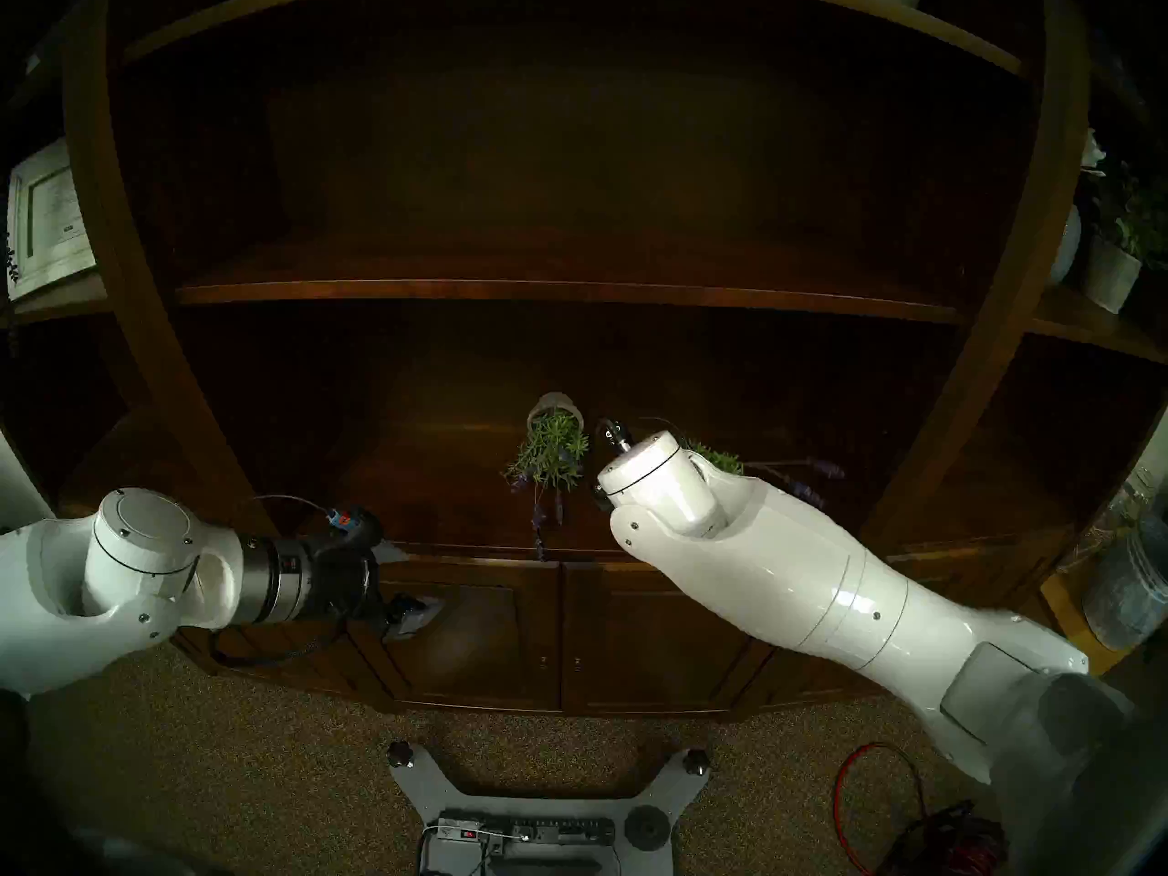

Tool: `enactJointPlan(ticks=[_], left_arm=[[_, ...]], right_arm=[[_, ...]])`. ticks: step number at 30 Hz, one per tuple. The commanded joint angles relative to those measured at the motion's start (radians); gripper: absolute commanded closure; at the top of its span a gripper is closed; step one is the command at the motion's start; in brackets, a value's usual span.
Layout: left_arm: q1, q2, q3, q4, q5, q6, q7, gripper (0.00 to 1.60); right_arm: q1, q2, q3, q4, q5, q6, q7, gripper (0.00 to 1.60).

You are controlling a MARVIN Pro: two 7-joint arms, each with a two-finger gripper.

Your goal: Place the fake decorative plant upright

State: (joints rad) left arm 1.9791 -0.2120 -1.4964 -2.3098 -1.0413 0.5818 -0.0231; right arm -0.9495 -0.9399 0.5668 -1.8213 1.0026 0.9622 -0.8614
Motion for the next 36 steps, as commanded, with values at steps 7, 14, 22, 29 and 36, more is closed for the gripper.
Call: enactJointPlan(ticks=[7, 14, 22, 29, 36], left_arm=[[-0.014, 0.001, -0.016, -0.006, 0.0, -0.005, 0.001, 0.0], [-0.014, 0.001, -0.016, -0.006, 0.0, -0.005, 0.001, 0.0], [-0.014, 0.001, -0.016, -0.006, 0.0, -0.005, 0.001, 0.0], [-0.014, 0.001, -0.016, -0.006, 0.0, -0.005, 0.001, 0.0], [-0.014, 0.001, -0.015, -0.006, 0.0, -0.005, 0.001, 0.0]], right_arm=[[0.03, 0.02, 0.014, -0.038, -0.014, -0.002, -0.02, 0.0], [0.027, 0.036, 0.025, -0.037, -0.003, -0.002, -0.015, 0.0], [0.019, 0.041, 0.044, -0.023, 0.022, -0.002, -0.028, 0.0], [0.022, 0.048, 0.049, -0.011, 0.035, -0.002, -0.018, 0.0], [0.051, 0.051, 0.05, 0.055, 0.033, -0.002, 0.013, 0.0]])
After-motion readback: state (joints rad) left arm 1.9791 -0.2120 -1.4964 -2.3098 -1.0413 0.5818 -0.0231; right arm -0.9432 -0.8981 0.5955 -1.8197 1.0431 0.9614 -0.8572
